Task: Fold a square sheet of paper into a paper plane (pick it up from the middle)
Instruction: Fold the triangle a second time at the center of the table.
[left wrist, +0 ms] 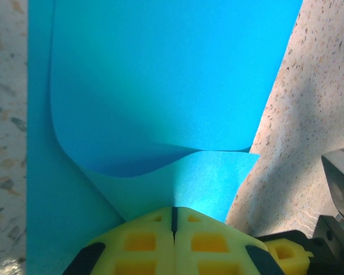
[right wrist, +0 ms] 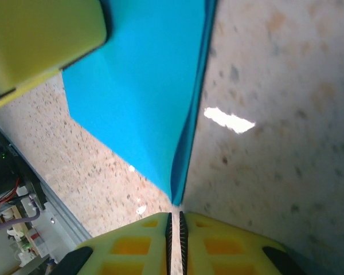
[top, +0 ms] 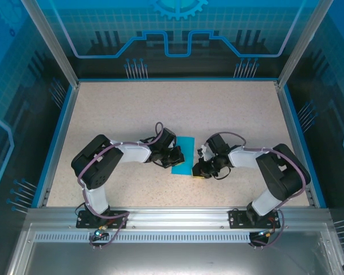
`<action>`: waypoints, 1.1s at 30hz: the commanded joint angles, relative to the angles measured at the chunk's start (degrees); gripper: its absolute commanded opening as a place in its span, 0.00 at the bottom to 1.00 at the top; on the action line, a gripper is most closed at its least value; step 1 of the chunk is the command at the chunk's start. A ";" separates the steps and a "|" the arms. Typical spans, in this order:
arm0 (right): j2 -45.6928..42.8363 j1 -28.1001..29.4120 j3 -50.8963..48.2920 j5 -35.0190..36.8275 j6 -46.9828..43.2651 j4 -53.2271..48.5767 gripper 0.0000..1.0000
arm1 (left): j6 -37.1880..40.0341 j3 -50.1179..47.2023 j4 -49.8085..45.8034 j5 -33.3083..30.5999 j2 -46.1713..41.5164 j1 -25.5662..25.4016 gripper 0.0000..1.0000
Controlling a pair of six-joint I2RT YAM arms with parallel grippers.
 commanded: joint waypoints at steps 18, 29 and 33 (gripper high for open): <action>9.53 1.87 5.64 5.89 1.88 -2.42 0.13 | 1.87 0.13 -1.29 0.02 0.26 -0.37 0.00; 10.44 1.88 4.44 5.73 2.71 -0.80 0.10 | 3.84 -0.05 2.42 1.43 -2.75 -0.39 0.09; 10.46 1.88 4.53 6.21 2.32 -1.32 0.10 | 3.85 -0.02 3.07 0.24 0.05 -0.19 0.08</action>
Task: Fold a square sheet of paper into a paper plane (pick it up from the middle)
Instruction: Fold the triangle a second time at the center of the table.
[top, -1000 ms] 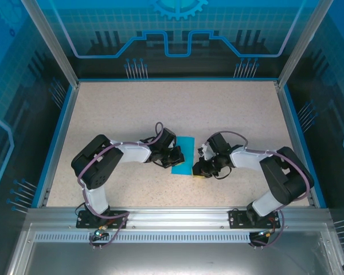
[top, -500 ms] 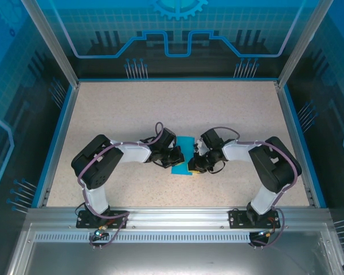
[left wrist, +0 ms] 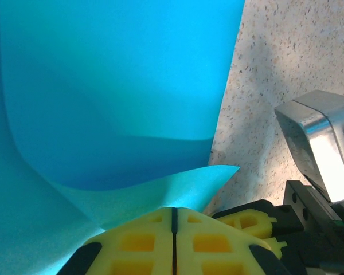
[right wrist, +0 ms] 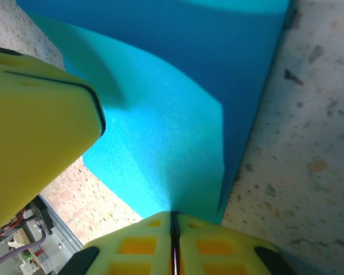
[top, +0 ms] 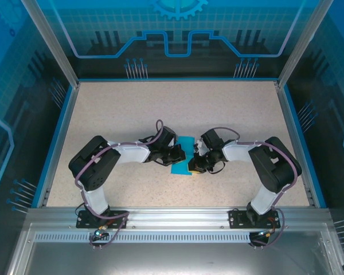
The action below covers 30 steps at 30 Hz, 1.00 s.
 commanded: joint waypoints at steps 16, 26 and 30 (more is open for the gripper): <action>3.76 -0.33 -3.61 5.10 -0.84 -2.86 0.09 | 5.44 -2.17 4.96 -2.21 3.28 4.19 0.05; 3.77 -1.09 -4.08 4.63 -1.01 -2.63 0.08 | 7.13 -3.37 7.65 -1.61 3.83 6.77 0.05; 3.65 -1.27 -4.20 4.46 -1.01 -2.73 0.08 | 7.74 -4.15 9.11 -1.34 4.44 7.42 0.04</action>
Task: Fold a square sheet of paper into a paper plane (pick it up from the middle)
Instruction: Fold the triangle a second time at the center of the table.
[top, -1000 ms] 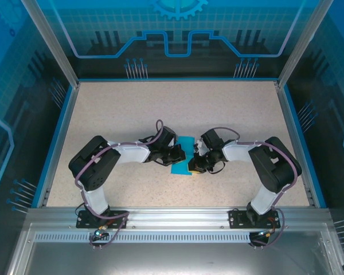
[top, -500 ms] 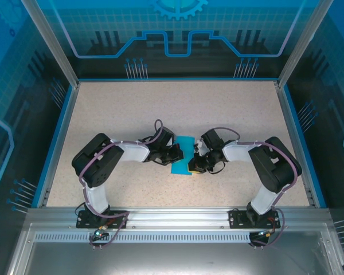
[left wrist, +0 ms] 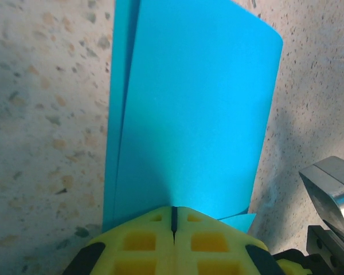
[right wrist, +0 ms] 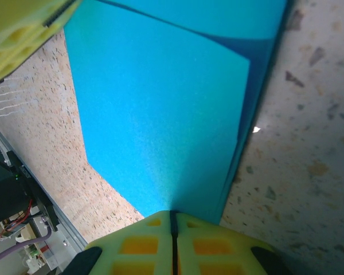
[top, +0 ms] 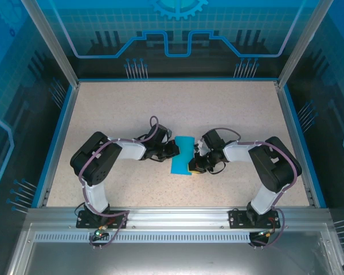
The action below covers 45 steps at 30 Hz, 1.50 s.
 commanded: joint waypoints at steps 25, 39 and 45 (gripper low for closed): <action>3.80 -0.62 -1.98 5.15 -0.05 -4.46 0.08 | 8.69 1.08 -3.92 0.50 -1.49 6.70 0.03; 3.81 -0.57 -1.97 4.85 0.30 -3.54 0.08 | 5.27 2.56 -7.77 7.18 -9.83 1.41 0.06; 3.95 -0.60 -2.13 4.72 0.04 -3.57 0.09 | 2.44 2.29 -4.69 6.39 -4.80 -2.94 0.04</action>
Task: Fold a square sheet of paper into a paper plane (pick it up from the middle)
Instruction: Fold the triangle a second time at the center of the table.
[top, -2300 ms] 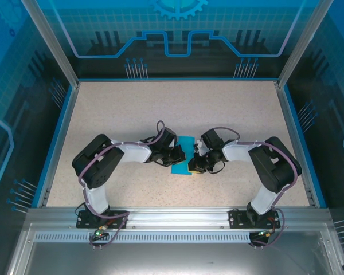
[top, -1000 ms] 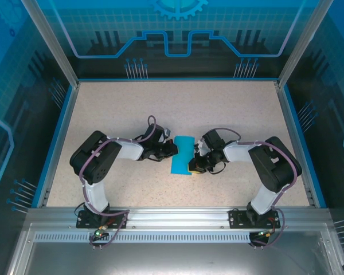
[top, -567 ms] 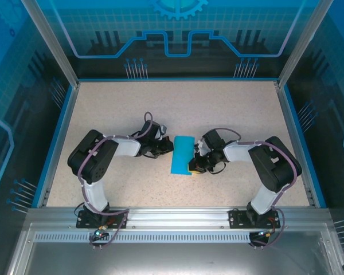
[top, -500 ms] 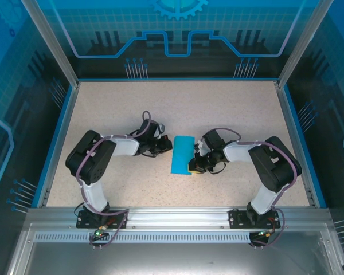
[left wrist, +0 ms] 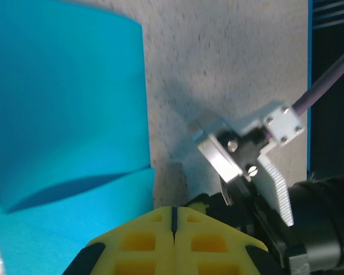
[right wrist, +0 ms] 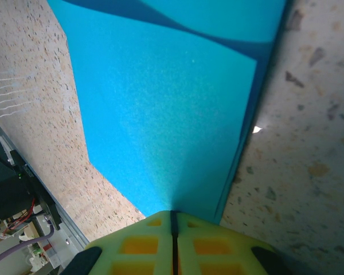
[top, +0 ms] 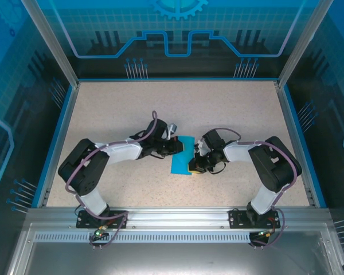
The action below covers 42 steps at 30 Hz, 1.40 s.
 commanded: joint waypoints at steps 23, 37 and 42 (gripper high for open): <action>3.49 -0.68 -2.01 5.53 -0.61 -4.77 0.09 | 1.90 -2.96 1.98 -6.10 9.06 3.51 0.04; 2.98 -0.94 -2.12 5.59 -0.69 -5.13 0.09 | 4.78 -5.82 5.52 -8.08 6.99 6.81 0.05; 2.84 -0.94 -1.98 5.26 -0.64 -4.90 0.09 | 5.03 -5.26 4.88 -7.26 5.68 7.77 0.06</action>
